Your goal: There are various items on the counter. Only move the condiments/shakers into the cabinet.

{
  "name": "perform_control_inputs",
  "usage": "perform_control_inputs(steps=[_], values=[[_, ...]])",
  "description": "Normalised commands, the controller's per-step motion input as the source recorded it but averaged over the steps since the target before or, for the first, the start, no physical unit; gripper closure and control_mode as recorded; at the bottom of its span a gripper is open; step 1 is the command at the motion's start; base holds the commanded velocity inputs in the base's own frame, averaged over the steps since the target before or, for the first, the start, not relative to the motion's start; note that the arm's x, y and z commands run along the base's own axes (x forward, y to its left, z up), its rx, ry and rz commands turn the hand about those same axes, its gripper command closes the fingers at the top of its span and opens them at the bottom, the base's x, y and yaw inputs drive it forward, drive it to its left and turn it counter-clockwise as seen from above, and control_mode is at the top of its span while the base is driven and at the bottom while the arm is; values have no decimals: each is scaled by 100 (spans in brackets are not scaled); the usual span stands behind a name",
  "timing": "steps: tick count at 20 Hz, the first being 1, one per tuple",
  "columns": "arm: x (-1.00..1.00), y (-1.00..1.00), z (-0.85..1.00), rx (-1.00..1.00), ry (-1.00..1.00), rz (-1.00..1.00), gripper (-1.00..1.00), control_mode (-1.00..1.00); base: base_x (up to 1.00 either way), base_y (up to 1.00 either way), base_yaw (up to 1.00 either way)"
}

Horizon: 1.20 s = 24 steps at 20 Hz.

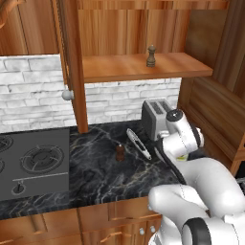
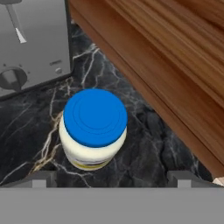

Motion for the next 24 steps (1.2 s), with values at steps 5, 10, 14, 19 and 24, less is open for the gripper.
perform_control_inputs(steps=[5,10,14,19,24], values=[[2,-22,-21,0,0,0,-100,-100,0,0,0],[4,-8,-17,0,0,0,-100,-100,0,0,0],[6,0,-9,1,-1,0,-100,-100,0,0,0],[11,0,-6,0,-3,0,-100,-100,0,0,0],[17,0,-5,0,-3,0,-100,-100,0,0,0]])
